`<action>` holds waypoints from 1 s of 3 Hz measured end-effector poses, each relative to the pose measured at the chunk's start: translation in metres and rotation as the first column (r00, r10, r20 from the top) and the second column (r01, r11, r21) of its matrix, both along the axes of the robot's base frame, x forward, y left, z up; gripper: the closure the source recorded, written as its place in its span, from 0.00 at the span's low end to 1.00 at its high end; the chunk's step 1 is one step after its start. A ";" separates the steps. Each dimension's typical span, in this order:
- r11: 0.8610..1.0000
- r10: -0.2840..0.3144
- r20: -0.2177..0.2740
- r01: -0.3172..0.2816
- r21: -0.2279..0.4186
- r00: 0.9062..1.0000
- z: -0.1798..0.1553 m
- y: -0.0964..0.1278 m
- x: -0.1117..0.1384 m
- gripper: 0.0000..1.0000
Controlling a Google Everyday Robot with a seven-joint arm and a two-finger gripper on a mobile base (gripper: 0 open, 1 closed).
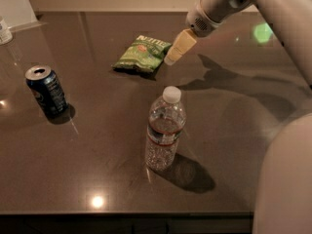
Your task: Pick green jalapeno chip bag
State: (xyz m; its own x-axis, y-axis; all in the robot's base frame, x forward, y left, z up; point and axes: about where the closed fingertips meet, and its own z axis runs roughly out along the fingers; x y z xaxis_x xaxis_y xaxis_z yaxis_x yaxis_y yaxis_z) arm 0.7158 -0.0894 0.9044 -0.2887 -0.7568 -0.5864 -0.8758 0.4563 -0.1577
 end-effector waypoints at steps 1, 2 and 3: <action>0.999 0.021 -0.029 -0.019 0.045 0.999 -0.020 0.021 0.019 0.00; 0.995 0.047 -0.044 -0.043 0.085 0.998 -0.035 0.044 0.038 0.00; 0.993 0.052 -0.031 -0.048 0.107 0.998 -0.043 0.062 0.051 0.00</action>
Offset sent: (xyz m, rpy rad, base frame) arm 0.0631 0.0646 -0.0429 0.1318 0.0557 0.0683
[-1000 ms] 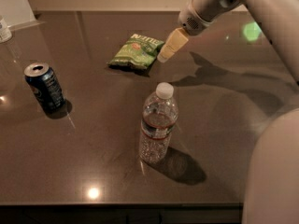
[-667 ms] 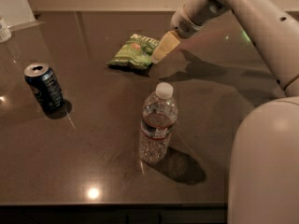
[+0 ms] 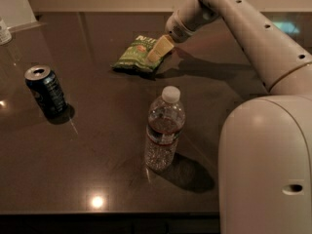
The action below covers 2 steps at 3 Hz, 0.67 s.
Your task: Pick green jalapeno chip bag
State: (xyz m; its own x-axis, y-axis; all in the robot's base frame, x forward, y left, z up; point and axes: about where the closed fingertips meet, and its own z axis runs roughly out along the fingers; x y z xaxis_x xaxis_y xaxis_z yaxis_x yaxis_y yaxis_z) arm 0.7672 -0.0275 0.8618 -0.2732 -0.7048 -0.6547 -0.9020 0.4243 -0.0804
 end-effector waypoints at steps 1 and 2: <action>1.000 -0.009 0.006 0.009 0.023 1.000 -0.006 0.015 0.012 0.00; 1.000 -0.003 -0.002 0.003 0.022 1.000 -0.012 0.025 0.016 0.00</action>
Offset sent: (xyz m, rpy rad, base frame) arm 0.0219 0.0330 -0.0119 0.0208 0.0046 -0.0019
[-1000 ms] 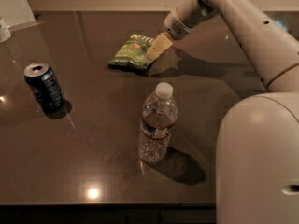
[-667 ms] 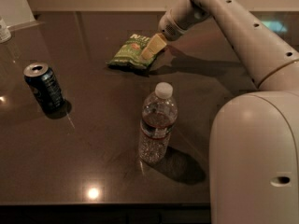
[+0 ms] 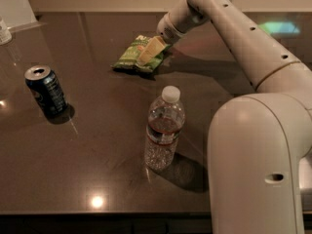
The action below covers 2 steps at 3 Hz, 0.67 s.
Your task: Pick green jalapeno chip bag
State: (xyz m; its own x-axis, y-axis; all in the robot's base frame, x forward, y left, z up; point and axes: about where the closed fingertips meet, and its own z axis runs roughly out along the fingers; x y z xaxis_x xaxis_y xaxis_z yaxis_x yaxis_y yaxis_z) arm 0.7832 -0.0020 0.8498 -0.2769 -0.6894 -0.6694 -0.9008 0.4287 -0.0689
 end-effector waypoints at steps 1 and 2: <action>1.000 0.015 -0.027 -0.016 -0.018 1.000 -0.007 0.003 -0.003 0.18; 0.999 0.024 -0.045 -0.025 -0.030 0.999 -0.008 -0.001 -0.008 0.41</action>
Offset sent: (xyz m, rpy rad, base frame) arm -0.0144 -0.0129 0.0008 -0.0440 0.0555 0.0263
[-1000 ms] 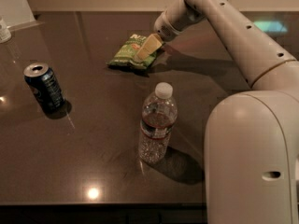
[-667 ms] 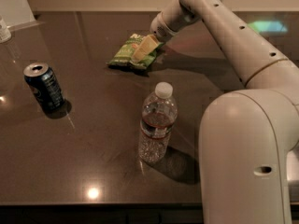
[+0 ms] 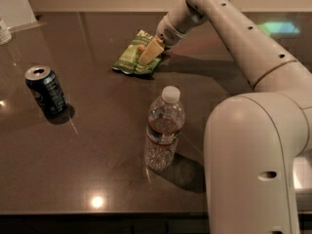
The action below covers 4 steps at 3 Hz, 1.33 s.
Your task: Pick green jalapeno chip bag
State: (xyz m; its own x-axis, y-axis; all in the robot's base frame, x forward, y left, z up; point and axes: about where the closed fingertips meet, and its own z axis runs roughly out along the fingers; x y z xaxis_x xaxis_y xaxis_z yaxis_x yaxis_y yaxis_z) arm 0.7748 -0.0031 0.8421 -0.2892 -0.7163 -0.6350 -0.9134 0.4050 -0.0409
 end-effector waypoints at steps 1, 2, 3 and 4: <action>1.000 0.003 -0.001 -0.003 0.011 1.000 0.011 -0.006 -0.008 0.64; 0.999 0.014 0.007 -0.015 0.042 1.000 0.036 -0.010 -0.022 0.88; 0.997 0.028 0.011 -0.029 0.074 1.000 0.067 -0.014 -0.040 1.00; 0.993 0.051 0.025 -0.054 0.106 0.998 0.101 -0.017 -0.062 1.00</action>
Offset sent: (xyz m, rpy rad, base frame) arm -0.0429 -0.0231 0.0764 0.0832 -0.0277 0.0206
